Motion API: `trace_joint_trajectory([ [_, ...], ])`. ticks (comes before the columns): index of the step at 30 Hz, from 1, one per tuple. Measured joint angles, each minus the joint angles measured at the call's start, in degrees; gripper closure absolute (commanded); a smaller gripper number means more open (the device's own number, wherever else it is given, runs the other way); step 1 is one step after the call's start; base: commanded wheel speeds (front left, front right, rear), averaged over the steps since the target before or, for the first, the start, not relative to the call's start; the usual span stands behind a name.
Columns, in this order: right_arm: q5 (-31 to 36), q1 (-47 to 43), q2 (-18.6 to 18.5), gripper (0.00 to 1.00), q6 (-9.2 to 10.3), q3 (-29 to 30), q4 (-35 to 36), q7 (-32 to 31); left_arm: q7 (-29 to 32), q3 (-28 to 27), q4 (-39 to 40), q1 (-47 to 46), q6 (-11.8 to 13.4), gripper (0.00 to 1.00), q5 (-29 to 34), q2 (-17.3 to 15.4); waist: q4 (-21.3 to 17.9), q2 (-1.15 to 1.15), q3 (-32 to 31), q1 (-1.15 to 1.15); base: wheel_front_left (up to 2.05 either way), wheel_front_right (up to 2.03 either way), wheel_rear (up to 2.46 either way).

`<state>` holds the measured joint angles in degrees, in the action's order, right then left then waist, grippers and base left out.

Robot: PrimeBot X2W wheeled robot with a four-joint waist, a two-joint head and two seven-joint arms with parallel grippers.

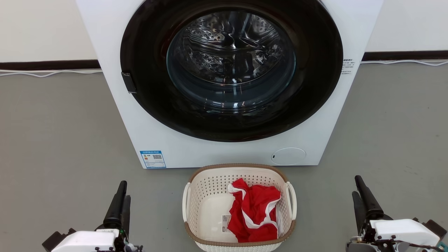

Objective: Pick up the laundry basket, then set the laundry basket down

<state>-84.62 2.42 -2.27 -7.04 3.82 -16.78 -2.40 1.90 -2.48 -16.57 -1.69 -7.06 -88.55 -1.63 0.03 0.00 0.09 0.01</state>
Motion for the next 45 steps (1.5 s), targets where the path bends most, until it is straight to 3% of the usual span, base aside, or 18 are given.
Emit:
trace_joint_trajectory([
  [12,10.23,-0.02,-0.01,0.0,0.0,-0.32,0.02,2.01,-1.97,0.23,0.0,0.05,0.0,0.0,7.01,-0.07,-0.12,0.0,-0.12,0.0,0.0,0.0,0.0],
  [45,44.87,0.28,-0.19,0.0,-0.01,-1.88,-1.77,7.46,-7.24,2.43,-0.37,0.18,0.08,0.0,33.48,-0.21,-0.71,0.0,-0.44,-0.01,0.0,0.0,0.0],
])
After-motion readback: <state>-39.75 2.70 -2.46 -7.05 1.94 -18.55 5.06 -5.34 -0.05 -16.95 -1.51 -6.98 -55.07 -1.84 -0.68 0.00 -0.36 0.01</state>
